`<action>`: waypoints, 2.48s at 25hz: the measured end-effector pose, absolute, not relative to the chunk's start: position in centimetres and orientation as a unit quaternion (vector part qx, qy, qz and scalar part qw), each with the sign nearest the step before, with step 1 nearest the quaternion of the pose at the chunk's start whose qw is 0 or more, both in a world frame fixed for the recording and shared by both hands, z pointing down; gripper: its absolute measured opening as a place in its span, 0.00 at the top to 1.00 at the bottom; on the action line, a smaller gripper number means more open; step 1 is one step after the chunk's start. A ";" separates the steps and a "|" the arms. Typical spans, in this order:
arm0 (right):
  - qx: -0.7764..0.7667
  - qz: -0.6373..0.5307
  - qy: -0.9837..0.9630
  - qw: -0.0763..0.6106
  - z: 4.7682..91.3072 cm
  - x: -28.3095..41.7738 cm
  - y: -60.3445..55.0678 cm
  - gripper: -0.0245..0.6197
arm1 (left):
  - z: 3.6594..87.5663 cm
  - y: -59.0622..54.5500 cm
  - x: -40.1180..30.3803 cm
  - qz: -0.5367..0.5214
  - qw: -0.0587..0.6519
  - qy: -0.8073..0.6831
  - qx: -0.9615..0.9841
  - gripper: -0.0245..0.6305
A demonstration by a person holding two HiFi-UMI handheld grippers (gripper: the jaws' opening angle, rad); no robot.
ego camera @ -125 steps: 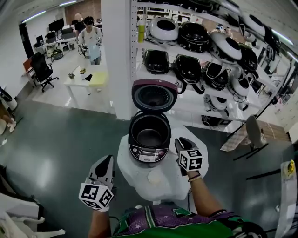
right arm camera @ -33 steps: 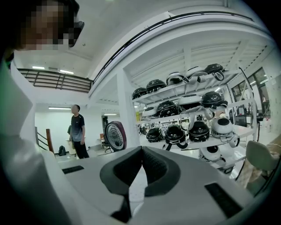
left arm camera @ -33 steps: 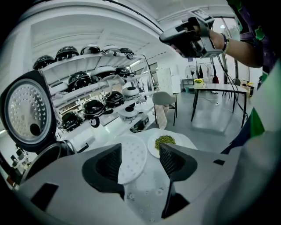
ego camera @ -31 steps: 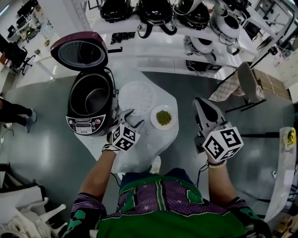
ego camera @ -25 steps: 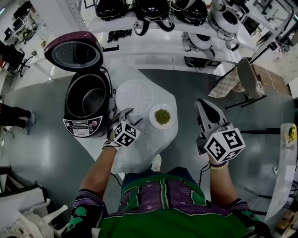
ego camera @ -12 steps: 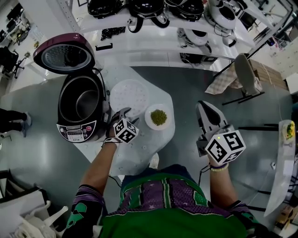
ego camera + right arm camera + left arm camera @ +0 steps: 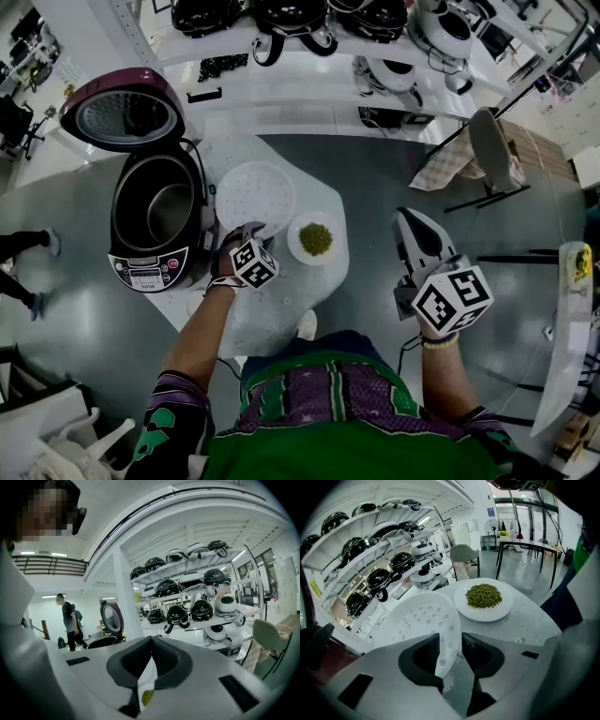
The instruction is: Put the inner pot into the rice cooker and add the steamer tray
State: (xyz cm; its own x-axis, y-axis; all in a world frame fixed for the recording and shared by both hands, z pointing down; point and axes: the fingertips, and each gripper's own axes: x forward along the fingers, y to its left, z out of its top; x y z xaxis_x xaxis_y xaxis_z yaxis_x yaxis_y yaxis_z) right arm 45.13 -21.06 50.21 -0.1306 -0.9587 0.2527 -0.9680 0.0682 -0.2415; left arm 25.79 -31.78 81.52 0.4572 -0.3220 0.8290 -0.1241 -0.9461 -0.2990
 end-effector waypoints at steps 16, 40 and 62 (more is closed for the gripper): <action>0.654 0.183 -0.734 0.022 50.3 44.6 -20.4 0.95 | 81.2 -30.2 26.7 -0.521 0.188 0.092 -0.827 0.90; 0.657 0.150 -0.739 -0.015 45.5 40.8 -18.3 0.95 | 71.4 -24.4 27.5 -0.475 0.240 0.026 -0.846 0.90; 0.671 0.096 -0.734 -0.038 37.3 26.0 -17.1 0.95 | 55.9 -23.4 15.2 -0.415 0.265 0.000 -0.871 0.90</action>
